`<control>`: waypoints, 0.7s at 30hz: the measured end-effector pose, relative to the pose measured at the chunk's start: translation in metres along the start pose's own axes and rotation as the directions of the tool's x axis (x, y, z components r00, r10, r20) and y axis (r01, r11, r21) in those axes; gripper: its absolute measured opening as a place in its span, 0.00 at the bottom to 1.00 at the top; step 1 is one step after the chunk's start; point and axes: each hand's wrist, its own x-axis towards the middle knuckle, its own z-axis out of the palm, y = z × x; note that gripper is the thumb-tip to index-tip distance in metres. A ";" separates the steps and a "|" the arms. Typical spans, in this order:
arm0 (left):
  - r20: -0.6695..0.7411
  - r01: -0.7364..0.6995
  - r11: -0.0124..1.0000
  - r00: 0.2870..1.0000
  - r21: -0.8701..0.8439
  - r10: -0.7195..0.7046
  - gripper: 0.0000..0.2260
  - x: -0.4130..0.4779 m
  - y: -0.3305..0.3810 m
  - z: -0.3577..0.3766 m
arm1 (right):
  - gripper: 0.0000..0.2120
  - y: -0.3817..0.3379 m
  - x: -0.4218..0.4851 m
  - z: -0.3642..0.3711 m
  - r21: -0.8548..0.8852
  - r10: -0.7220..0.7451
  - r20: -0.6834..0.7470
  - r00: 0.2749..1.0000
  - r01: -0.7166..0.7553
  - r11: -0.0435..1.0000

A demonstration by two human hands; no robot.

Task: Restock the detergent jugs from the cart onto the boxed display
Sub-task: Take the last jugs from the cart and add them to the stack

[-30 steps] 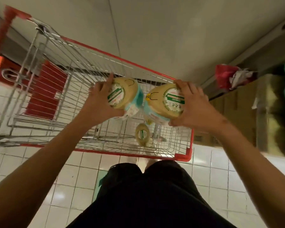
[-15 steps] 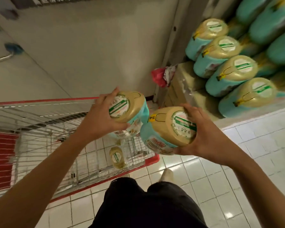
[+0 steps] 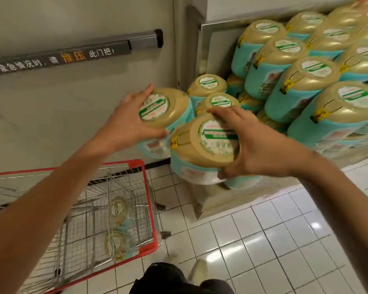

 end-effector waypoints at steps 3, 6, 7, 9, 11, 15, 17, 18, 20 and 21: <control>-0.014 -0.012 1.000 1.000 -0.016 0.012 0.62 0.051 0.029 0.002 | 0.64 0.024 0.028 -0.032 -0.060 -0.012 0.007 1.000 0.012 0.998; -0.025 -0.045 0.999 0.999 0.004 0.045 0.61 0.105 0.048 0.007 | 0.64 0.049 0.063 -0.057 -0.105 -0.004 0.009 1.000 0.005 0.994; -0.019 -0.051 0.998 0.998 0.020 0.051 0.61 0.122 0.053 0.010 | 0.64 0.056 0.074 -0.063 -0.115 0.008 0.010 1.000 -0.007 0.993; 0.000 -0.061 0.997 0.998 0.044 0.061 0.61 0.155 0.061 0.015 | 0.65 0.071 0.093 -0.073 -0.153 0.034 0.015 0.999 -0.032 0.988; 0.027 -0.085 0.995 0.996 0.053 0.084 0.62 0.186 0.066 0.019 | 0.65 0.085 0.108 -0.078 -0.191 0.056 0.022 0.998 -0.051 0.980; 0.090 -0.136 0.989 0.987 0.057 0.131 0.63 0.242 0.071 0.034 | 0.65 0.108 0.131 -0.083 -0.207 0.105 0.031 0.994 -0.096 0.974; 0.110 -0.164 0.986 0.981 0.017 0.161 0.59 0.265 0.071 0.045 | 0.65 0.117 0.141 -0.087 -0.190 0.129 0.028 0.991 -0.122 0.974; 0.108 -0.175 0.985 0.979 0.005 0.174 0.58 0.274 0.073 0.050 | 0.65 0.121 0.146 -0.089 -0.179 0.139 0.027 0.990 -0.132 0.975; 0.079 -0.193 0.981 0.978 -0.016 0.194 0.57 0.288 0.078 0.056 | 0.64 0.127 0.155 -0.093 -0.164 0.145 0.027 0.989 -0.139 0.977; 0.061 -0.204 0.979 0.977 -0.028 0.205 0.59 0.293 0.080 0.058 | 0.64 0.130 0.160 -0.096 -0.160 0.142 0.026 0.990 -0.136 0.978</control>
